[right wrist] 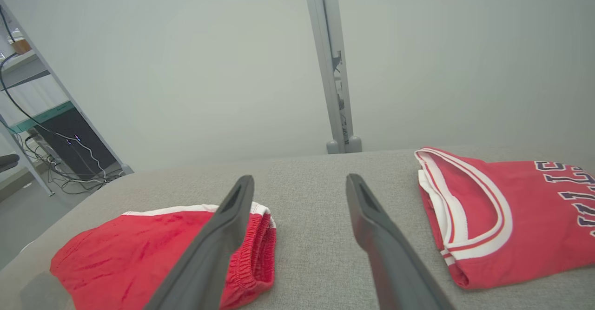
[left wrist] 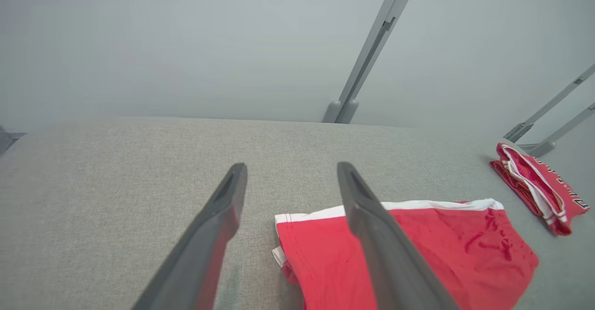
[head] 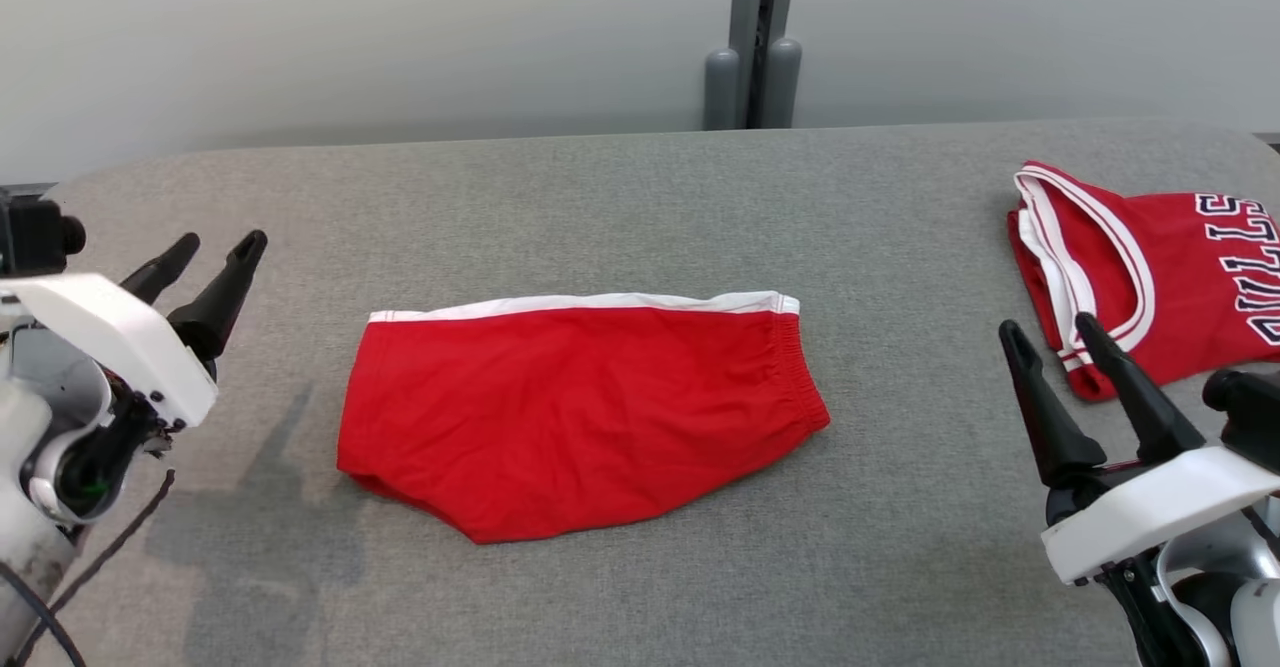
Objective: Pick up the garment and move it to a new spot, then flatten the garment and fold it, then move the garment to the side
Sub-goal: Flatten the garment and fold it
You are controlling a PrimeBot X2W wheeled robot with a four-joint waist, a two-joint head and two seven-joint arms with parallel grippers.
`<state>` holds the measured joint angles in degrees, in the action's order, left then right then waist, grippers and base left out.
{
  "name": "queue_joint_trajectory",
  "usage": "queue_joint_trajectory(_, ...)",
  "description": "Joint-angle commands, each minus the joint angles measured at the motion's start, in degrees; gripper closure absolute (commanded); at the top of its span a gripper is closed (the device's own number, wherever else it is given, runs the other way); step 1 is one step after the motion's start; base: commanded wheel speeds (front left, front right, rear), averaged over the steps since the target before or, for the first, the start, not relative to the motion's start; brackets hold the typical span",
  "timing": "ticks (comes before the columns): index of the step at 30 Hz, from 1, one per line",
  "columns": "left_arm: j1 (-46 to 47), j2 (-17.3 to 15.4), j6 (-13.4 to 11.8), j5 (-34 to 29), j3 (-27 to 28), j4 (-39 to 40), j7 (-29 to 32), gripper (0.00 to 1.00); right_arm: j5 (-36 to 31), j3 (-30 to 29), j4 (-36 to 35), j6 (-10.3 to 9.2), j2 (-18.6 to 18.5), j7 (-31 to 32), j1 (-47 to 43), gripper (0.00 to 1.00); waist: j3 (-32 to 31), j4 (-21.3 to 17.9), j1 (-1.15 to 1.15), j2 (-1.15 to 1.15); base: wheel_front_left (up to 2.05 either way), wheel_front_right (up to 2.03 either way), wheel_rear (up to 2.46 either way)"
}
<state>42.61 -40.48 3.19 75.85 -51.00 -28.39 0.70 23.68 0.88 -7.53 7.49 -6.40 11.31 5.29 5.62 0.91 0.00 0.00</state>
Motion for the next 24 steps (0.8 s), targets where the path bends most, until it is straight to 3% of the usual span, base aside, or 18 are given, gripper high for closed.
queue_joint_trajectory(1, -1.3, -0.3, -1.2, -1.1, 0.3, 0.8, -2.0, 0.0, -0.7, 0.1, -0.4, 0.03, -0.2, -1.0, -0.7, 0.0, -0.1, 0.4, 0.0, 0.0, 0.0, 0.0, 0.0)
queue_joint_trajectory(7, -6.7, 0.3, -7.8, -5.9, 1.7, 7.4, -13.8, 0.0, -1.8, -0.2, 0.6, 0.03, 0.2, -6.5, -0.8, 0.0, 0.5, 1.5, 0.0, 0.0, 0.0, 0.0, 0.0)
queue_joint_trajectory(11, -10.8, 1.6, -11.6, -10.1, 4.8, 11.6, -15.9, 0.0, -2.9, -0.8, 2.7, 0.03, 0.4, -11.1, -1.1, 0.0, 0.9, 2.1, 0.0, 0.0, 0.0, 0.0, 0.0)
queue_joint_trajectory(13, -13.1, 3.1, -13.1, -13.4, 9.3, 14.1, -16.0, 0.0, -3.5, -1.2, 3.8, 0.03, 0.5, -13.4, -1.0, 0.0, 1.0, 2.4, 0.0, 0.0, 0.0, 0.0, 0.0)
queue_joint_trajectory(19, -21.1, 8.3, -14.8, -23.2, 20.2, 18.4, -15.9, 0.0, -4.8, -0.3, 6.6, 0.03, 0.8, -17.6, -1.1, 0.0, 0.9, 2.6, 0.0, 0.0, 0.0, 0.0, 0.0)
queue_joint_trajectory(24, -28.9, 14.3, -13.9, -33.0, 28.8, 20.9, -15.9, 0.0, -5.1, 0.5, 9.4, 0.03, 1.3, -19.8, -1.3, 0.0, 0.7, 2.3, 0.0, 0.0, 0.0, 0.0, 0.0)
